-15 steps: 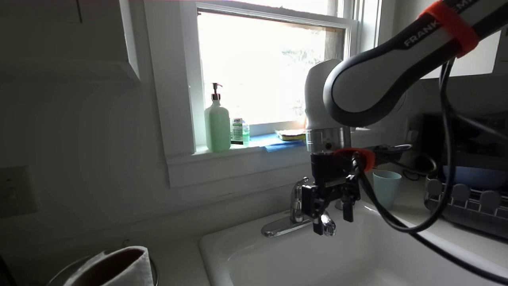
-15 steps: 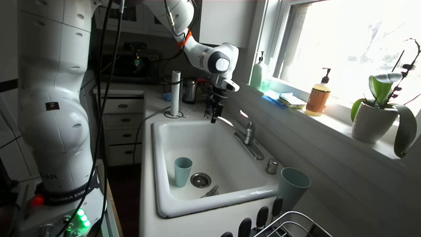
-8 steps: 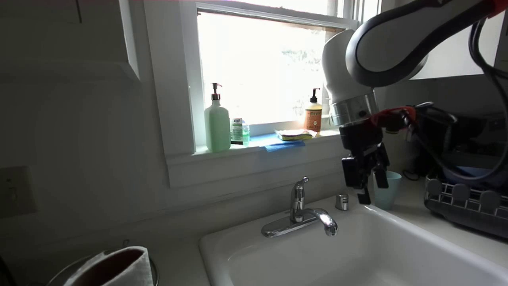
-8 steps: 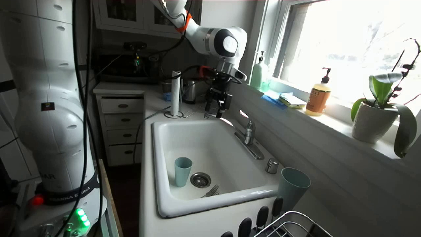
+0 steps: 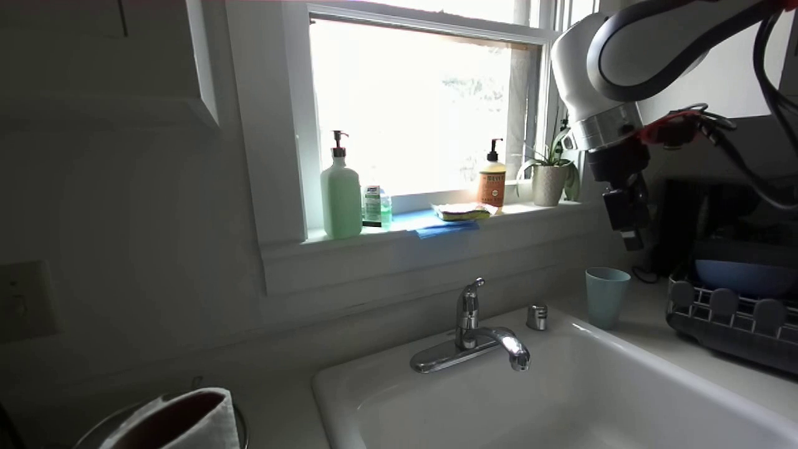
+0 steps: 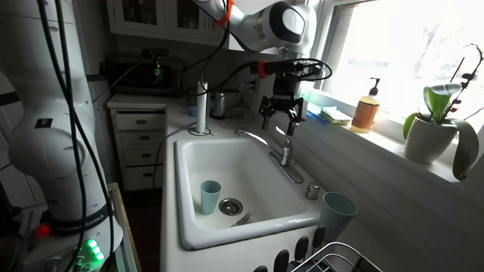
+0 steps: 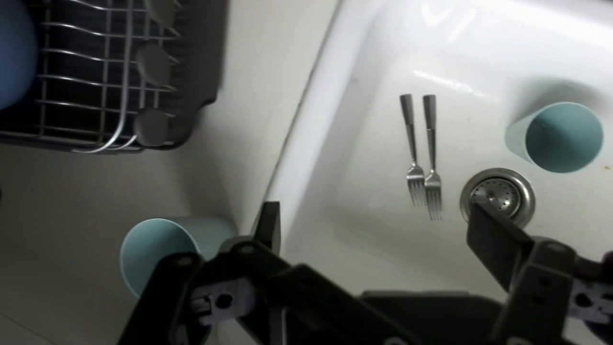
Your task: Move the faucet head to the left, pick up the cup on the right and pour its contents into the cup in the sink
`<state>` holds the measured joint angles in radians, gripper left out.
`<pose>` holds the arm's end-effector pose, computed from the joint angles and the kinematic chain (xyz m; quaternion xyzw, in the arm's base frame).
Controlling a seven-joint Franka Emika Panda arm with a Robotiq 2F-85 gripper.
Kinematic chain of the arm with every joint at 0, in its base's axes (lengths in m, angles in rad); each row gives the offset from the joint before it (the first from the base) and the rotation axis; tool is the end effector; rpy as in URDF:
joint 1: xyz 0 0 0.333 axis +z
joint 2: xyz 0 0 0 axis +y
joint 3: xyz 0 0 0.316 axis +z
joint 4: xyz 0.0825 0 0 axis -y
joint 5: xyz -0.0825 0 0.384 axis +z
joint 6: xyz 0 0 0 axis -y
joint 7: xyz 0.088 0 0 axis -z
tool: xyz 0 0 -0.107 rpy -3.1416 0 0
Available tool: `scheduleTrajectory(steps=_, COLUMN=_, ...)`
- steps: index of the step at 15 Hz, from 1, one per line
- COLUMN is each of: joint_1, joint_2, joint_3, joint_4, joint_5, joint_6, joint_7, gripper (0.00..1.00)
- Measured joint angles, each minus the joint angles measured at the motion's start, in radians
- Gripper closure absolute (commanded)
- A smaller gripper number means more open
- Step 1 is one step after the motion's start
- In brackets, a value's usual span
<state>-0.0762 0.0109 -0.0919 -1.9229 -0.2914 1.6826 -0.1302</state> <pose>0.5221 -0.1166 0.4672 0.9820 0.0155 -0.1436 0.1216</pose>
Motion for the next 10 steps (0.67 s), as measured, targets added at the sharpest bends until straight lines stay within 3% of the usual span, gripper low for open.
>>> scheduleTrajectory(steps=3, joint_1=-0.029, joint_2=0.006, joint_3=-0.025, joint_4=0.019, joint_5=-0.072, joint_6=-0.006, joint_7=-0.088, gripper=0.00)
scheduleTrajectory(steps=10, joint_1=-0.033, joint_2=0.014, joint_3=-0.025, joint_4=0.021, joint_5=-0.087, joint_6=-0.006, joint_7=-0.099, gripper=0.00)
